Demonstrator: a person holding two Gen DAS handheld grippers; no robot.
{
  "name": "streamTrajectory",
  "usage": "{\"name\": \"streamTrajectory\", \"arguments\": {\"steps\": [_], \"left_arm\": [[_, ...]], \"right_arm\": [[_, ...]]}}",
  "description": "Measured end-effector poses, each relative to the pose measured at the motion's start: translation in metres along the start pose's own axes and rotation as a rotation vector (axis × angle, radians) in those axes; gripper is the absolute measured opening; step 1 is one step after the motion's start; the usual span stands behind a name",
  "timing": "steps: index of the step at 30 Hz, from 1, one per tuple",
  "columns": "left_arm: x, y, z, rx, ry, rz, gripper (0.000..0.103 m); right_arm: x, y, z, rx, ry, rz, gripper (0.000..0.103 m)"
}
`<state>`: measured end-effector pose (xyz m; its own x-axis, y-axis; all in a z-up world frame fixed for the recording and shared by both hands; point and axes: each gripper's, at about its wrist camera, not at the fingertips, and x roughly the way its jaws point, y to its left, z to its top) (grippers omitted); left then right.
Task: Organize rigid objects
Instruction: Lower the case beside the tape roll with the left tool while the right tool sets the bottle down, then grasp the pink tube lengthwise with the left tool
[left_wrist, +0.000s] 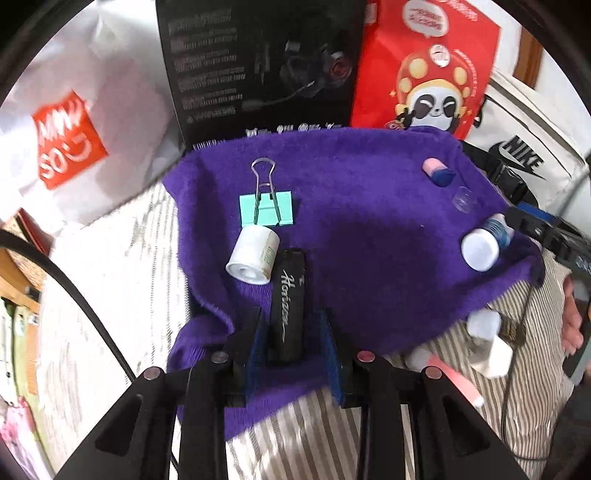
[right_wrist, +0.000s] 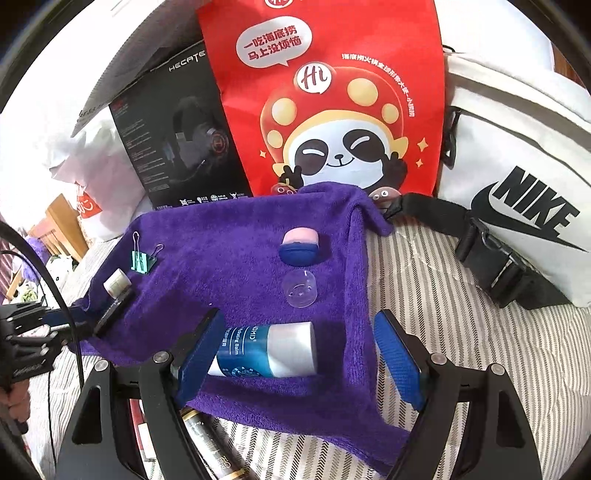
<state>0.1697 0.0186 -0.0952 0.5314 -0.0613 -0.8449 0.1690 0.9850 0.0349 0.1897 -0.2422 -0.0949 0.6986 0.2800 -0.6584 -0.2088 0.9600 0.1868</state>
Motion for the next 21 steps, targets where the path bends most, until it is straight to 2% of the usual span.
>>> {"name": "streamTrajectory", "arguments": {"steps": [2, 3, 5, 8, 11, 16, 21], "left_arm": [[-0.013, -0.008, -0.004, 0.016, -0.019, 0.010, 0.033], [-0.019, -0.013, -0.006, 0.022, -0.026, 0.008, 0.039], [-0.028, -0.024, -0.011, 0.030, -0.029, -0.028, 0.045], [-0.029, -0.048, -0.018, 0.052, -0.019, -0.072, 0.045], [-0.018, -0.066, -0.024, 0.062, 0.014, -0.068, 0.045], [-0.003, -0.079, -0.027, 0.018, 0.060, -0.151, 0.045], [0.010, -0.098, -0.029, 0.035, 0.108, -0.097, 0.046]], "right_arm": [[-0.004, -0.002, 0.001, -0.014, -0.009, -0.004, 0.082], [-0.006, -0.004, 0.001, -0.021, -0.014, -0.008, 0.082], [-0.010, -0.008, 0.002, -0.028, -0.024, -0.015, 0.082], [-0.017, -0.019, 0.004, -0.017, -0.045, -0.010, 0.082], [-0.022, -0.030, 0.005, 0.017, -0.066, 0.006, 0.082], [-0.023, -0.042, 0.005, 0.062, -0.077, 0.011, 0.082], [-0.022, -0.044, 0.005, 0.071, -0.077, 0.015, 0.082]]}}
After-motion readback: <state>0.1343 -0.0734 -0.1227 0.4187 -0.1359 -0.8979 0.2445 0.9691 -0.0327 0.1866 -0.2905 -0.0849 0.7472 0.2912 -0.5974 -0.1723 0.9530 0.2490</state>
